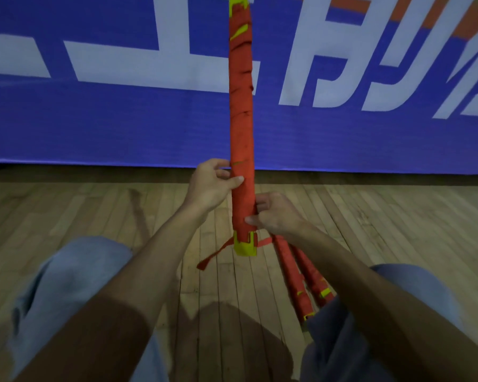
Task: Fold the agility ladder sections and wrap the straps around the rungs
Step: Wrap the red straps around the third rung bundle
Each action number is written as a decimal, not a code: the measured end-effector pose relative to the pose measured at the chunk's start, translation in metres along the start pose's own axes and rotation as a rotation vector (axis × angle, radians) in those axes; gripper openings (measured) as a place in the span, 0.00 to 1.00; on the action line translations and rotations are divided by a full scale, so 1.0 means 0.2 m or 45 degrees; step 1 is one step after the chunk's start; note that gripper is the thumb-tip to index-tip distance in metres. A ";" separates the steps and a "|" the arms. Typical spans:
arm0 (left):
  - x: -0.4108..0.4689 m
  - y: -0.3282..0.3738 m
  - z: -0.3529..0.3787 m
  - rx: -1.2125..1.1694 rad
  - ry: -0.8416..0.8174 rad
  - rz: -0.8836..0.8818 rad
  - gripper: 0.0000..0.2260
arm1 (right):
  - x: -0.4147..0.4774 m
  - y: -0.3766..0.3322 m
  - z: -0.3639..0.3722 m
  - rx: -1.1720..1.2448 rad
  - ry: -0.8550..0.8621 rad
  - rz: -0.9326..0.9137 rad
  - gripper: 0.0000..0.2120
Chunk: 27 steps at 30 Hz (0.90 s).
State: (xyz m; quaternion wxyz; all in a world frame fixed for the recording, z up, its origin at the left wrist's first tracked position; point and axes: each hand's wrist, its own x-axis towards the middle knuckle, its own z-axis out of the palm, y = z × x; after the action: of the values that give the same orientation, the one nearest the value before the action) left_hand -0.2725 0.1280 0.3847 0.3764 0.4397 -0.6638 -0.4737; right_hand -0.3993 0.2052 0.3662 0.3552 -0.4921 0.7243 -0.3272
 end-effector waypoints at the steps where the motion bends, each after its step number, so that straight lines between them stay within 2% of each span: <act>1: 0.00 -0.01 0.02 -0.036 -0.024 -0.034 0.14 | -0.01 0.02 -0.01 0.017 -0.023 0.031 0.15; 5: 0.00 -0.08 0.17 -0.216 -0.204 -0.134 0.06 | -0.05 0.14 -0.10 -0.142 -0.031 0.056 0.10; 9: 0.01 -0.17 0.37 0.043 -0.214 -0.028 0.11 | -0.08 0.25 -0.24 -0.635 0.038 0.163 0.04; 12: 0.06 -0.23 0.53 0.001 -0.276 -0.075 0.10 | -0.04 0.37 -0.30 -0.594 0.133 0.233 0.14; 17: 0.17 -0.41 0.87 -0.259 -0.337 -0.317 0.08 | 0.06 0.64 -0.36 -0.366 0.188 0.371 0.18; 20: 0.24 -0.59 1.06 -0.217 -0.387 -0.439 0.15 | 0.13 0.84 -0.36 -0.342 0.171 0.426 0.14; 23: 0.30 -0.80 1.26 -0.128 -0.445 -0.563 0.26 | 0.19 1.07 -0.35 -0.334 0.140 0.509 0.16; 27: 0.30 -1.09 1.50 -0.042 -0.471 -0.703 0.29 | 0.26 1.39 -0.31 -0.313 0.089 0.630 0.18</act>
State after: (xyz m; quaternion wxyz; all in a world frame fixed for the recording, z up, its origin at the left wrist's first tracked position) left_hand -0.5177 0.1241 0.1007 0.1138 0.5033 -0.5687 -0.6405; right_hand -0.5982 0.2481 0.1607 0.3367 -0.3281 0.8686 -0.1568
